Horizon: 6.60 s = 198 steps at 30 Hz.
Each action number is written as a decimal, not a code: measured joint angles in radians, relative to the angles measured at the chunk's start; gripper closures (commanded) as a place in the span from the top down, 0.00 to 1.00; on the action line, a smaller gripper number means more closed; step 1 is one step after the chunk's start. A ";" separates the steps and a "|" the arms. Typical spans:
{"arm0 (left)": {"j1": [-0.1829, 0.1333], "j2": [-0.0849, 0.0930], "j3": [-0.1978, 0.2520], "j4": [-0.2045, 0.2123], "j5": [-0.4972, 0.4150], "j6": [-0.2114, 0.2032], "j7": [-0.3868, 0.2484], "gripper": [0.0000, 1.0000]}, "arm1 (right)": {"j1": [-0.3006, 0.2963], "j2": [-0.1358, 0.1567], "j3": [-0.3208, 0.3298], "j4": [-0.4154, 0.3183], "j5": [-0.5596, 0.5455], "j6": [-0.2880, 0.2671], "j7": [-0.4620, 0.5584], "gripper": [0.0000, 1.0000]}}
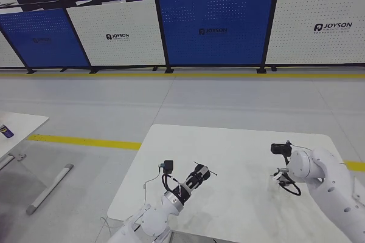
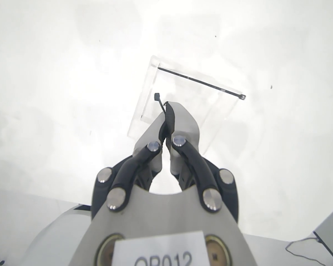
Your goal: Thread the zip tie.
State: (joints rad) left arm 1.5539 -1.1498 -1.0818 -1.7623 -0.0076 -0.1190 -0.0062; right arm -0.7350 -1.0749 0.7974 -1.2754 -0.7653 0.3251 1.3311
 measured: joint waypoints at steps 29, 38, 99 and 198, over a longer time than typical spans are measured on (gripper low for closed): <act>0.000 0.000 0.000 0.000 0.000 0.000 0.000 0.00 | -0.390 0.095 0.361 -0.426 0.009 -0.066 -0.341 0.00; 0.000 0.000 0.000 0.000 0.000 0.000 0.000 0.00 | -0.381 0.094 0.357 -0.421 0.007 -0.064 -0.339 0.00; 0.000 0.000 0.000 0.000 0.000 0.000 0.000 0.00 | -0.601 0.046 0.414 -0.326 0.664 -0.665 -0.940 0.00; -0.144 -0.099 0.246 0.082 0.239 0.181 0.367 0.00 | -0.672 -0.034 0.257 -0.347 0.514 -0.619 -1.307 0.00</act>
State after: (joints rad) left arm 1.4101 -1.2491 -0.8360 -1.6801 0.2319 0.0618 0.3604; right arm -1.4073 -1.1089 1.0547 -1.6228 -0.2509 -0.2941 0.0241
